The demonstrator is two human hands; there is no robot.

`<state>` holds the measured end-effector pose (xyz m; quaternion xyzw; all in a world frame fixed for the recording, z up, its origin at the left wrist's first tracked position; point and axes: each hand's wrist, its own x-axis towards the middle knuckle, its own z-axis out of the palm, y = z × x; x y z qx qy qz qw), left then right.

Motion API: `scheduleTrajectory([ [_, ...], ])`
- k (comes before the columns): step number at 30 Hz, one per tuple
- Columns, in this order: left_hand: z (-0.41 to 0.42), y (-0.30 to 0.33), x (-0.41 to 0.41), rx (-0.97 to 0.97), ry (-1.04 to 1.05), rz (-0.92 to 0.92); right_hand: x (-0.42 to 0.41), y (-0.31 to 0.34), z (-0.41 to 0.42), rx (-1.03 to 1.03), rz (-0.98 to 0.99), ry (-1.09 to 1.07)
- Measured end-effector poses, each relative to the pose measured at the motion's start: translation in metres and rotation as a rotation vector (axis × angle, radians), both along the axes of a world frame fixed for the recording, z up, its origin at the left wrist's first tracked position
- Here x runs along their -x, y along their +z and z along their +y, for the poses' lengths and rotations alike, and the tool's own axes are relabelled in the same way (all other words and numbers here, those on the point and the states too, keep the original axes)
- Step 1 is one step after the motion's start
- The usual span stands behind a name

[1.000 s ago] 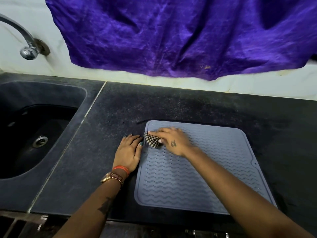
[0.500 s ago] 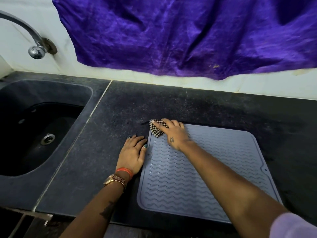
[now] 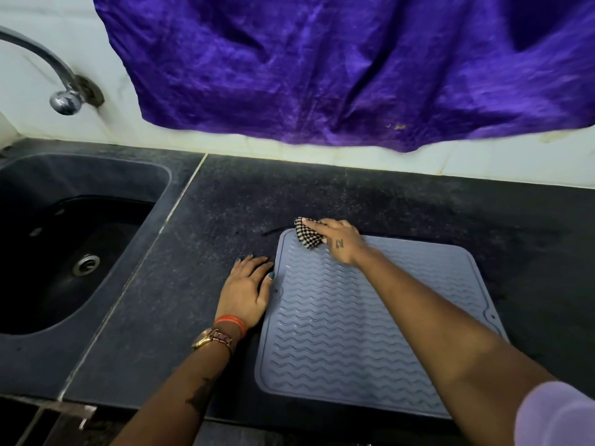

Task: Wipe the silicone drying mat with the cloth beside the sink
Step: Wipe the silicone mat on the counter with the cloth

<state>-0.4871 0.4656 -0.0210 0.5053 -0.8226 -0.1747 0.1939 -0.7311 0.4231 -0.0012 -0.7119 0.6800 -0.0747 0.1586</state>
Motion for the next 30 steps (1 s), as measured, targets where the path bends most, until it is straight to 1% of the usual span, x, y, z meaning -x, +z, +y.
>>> scheduleTrajectory([
  [2, 0.000, 0.000, 0.000, 0.003, -0.003, -0.001, 0.007, 0.005, 0.002, 0.068, -0.042, -0.020],
  [3, 0.000, 0.001, 0.000, 0.002, -0.002, 0.001, 0.012, 0.004, 0.010, 0.122, -0.009, -0.054],
  [5, -0.001, 0.000, 0.000, 0.002, 0.003, 0.006, 0.020, -0.006, 0.030, 0.179, 0.125, -0.109],
  [7, -0.001, -0.001, 0.000, -0.001, 0.002, 0.009, 0.022, -0.014, 0.041, 0.143, 0.162, -0.107],
  [8, -0.001, -0.001, 0.000, 0.000, 0.002, 0.012, 0.023, -0.012, 0.038, 0.106, 0.131, -0.091],
  [10, -0.001, -0.001, -0.001, -0.003, 0.000, 0.003, 0.028, 0.000, 0.026, 0.023, -0.001, -0.078],
  [12, 0.000, -0.001, -0.001, -0.005, -0.002, -0.006, 0.035, 0.005, 0.022, 0.042, -0.082, -0.089],
  [16, -0.002, -0.002, 0.000, -0.004, 0.002, 0.004, 0.042, -0.016, 0.060, 0.230, 0.024, -0.184],
  [18, -0.002, -0.003, -0.001, -0.011, 0.006, 0.009, 0.040, -0.023, 0.069, 0.217, 0.046, -0.188],
  [19, -0.001, -0.003, -0.001, -0.011, 0.004, 0.008, 0.041, -0.020, 0.065, 0.183, 0.024, -0.178],
  [21, -0.001, -0.002, -0.001, -0.011, -0.001, 0.002, 0.045, -0.006, 0.056, 0.099, -0.118, -0.164],
  [23, -0.001, -0.002, -0.001, -0.007, 0.000, 0.002, 0.045, 0.004, 0.056, 0.075, -0.242, -0.164],
  [24, -0.001, -0.001, -0.001, -0.002, -0.001, 0.003, 0.041, 0.006, 0.063, 0.092, -0.239, -0.172],
  [27, -0.002, -0.002, 0.000, 0.007, -0.002, 0.005, 0.023, -0.014, 0.099, 0.225, 0.000, -0.189],
  [28, -0.002, -0.002, 0.000, 0.004, -0.002, 0.005, 0.018, -0.019, 0.108, 0.235, 0.047, -0.185],
  [29, -0.002, -0.002, 0.000, 0.003, -0.003, 0.004, 0.018, -0.021, 0.109, 0.221, 0.060, -0.176],
  [30, -0.001, -0.002, 0.000, 0.003, -0.002, 0.001, 0.020, -0.017, 0.106, 0.192, 0.033, -0.161],
])
